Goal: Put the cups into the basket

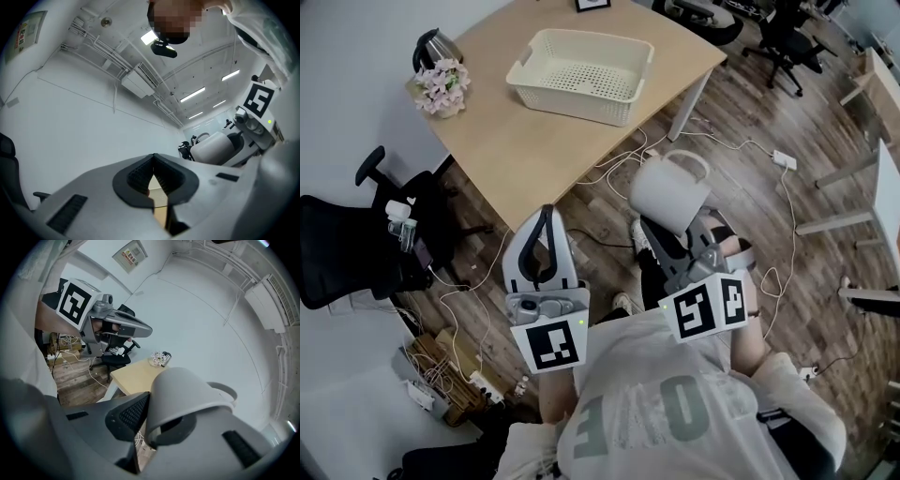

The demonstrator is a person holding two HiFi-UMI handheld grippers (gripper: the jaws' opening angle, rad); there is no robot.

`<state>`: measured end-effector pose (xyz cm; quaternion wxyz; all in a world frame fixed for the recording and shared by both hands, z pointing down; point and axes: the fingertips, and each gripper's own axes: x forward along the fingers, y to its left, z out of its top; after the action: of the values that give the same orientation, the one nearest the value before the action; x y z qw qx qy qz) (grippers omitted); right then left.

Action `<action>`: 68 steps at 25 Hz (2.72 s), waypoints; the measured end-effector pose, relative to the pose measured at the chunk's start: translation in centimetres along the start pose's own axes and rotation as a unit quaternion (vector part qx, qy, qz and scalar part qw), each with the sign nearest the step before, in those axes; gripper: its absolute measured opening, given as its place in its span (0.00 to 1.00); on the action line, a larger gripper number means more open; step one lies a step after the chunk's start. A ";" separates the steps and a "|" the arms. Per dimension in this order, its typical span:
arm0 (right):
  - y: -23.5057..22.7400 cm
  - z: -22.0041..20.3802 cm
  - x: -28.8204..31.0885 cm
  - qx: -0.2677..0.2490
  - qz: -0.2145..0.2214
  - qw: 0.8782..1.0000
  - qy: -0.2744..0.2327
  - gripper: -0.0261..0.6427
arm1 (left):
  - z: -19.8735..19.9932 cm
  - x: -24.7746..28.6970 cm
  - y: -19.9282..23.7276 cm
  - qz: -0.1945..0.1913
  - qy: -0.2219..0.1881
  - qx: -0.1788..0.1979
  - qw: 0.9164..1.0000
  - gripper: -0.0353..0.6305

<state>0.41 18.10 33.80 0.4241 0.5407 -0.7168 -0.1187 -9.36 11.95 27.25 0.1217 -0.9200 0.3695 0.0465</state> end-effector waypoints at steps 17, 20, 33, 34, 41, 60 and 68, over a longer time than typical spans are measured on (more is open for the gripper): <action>-17.6 -2.9 14.6 -0.047 0.056 0.995 -0.066 0.09 | -1.5 20.3 3.7 0.094 0.017 -0.005 0.995 0.07; -20.4 -4.0 17.0 -0.054 0.059 0.994 -0.072 0.09 | -1.8 23.4 3.8 0.106 0.014 -0.003 0.994 0.07; -26.8 -4.1 23.7 -0.066 0.039 0.994 -0.073 0.09 | -3.3 31.4 7.0 0.098 0.009 0.011 0.995 0.07; -27.3 -3.8 24.0 -0.065 0.034 0.995 -0.073 0.09 | -3.1 32.0 7.3 0.096 0.006 0.014 0.995 0.07; -30.4 -1.1 25.4 -0.081 0.011 0.993 -0.082 0.09 | -1.5 34.6 9.7 0.094 -0.026 0.009 0.995 0.07; -23.5 -2.0 38.7 -0.172 0.177 0.969 0.013 0.09 | -10.2 33.8 14.9 0.087 0.073 0.001 0.994 0.07; -17.2 -7.9 44.4 -0.256 0.324 0.903 0.122 0.09 | -13.1 32.6 16.3 0.102 0.090 -0.038 0.990 0.07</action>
<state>15.36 -25.13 49.14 0.6472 0.1620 -0.7397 -0.0876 2.85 -24.62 31.07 0.0475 -0.8820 0.4687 -0.0100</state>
